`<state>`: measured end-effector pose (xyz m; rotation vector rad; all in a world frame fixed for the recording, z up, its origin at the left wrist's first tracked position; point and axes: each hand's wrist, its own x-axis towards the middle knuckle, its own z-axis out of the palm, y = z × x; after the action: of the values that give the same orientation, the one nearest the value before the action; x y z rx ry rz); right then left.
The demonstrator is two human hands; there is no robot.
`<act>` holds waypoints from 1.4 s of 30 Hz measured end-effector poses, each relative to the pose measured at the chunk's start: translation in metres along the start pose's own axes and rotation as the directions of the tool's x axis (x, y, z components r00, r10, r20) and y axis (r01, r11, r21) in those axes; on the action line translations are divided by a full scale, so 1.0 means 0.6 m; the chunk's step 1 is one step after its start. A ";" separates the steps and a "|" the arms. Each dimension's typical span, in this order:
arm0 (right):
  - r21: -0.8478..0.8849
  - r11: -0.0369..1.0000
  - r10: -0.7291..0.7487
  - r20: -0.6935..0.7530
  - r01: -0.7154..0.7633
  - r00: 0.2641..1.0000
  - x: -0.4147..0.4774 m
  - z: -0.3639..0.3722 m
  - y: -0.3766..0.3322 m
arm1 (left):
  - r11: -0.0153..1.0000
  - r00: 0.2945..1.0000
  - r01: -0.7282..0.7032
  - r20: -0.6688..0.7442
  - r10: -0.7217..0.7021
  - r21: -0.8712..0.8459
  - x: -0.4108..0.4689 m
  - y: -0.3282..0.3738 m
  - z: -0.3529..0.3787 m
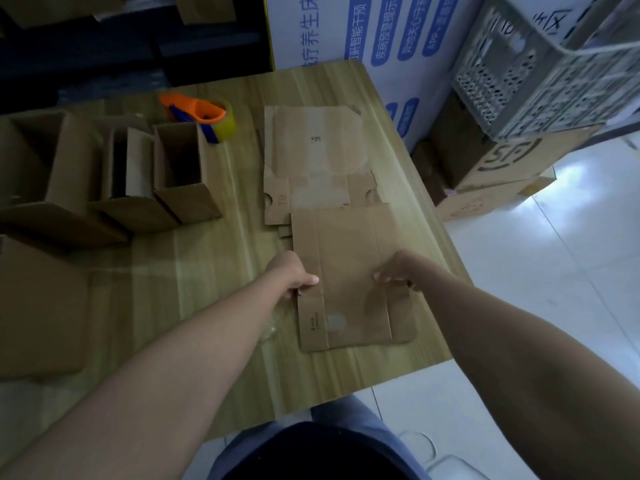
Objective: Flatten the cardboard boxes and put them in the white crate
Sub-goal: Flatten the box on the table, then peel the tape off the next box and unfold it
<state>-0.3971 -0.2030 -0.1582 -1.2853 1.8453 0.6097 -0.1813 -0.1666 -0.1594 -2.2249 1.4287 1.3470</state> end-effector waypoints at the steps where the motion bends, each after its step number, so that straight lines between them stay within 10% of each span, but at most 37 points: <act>1: -0.026 0.999 0.021 0.080 -0.019 0.997 -0.005 -0.013 0.001 | 0.996 0.998 0.023 0.063 -0.017 -0.088 0.001 0.001 -0.010; 6: -0.004 0.999 0.045 0.303 -0.045 0.952 -0.024 -0.113 -0.012 | 0.935 0.994 -0.022 0.094 0.059 -0.354 0.001 0.027 -0.093; 13: 0.566 0.793 -0.186 -0.125 0.224 0.975 0.012 -0.229 -0.135 | 0.831 0.949 -0.267 -0.284 0.138 -0.488 0.054 0.068 -0.212; 23: 0.184 0.903 -0.315 -0.333 0.389 0.889 0.129 -0.170 -0.206 | 0.941 0.972 -0.110 -0.233 0.034 -0.321 0.165 0.068 -0.188; 42: 0.024 0.990 -0.113 -0.453 0.138 0.885 0.146 -0.146 -0.223 | 0.991 0.922 0.083 -0.368 -0.117 -0.107 0.147 0.082 -0.165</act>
<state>-0.3174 -0.3661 -0.1728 -1.5935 2.1062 0.1919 -0.1502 -0.3043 -0.1542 -2.6855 1.3585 1.0089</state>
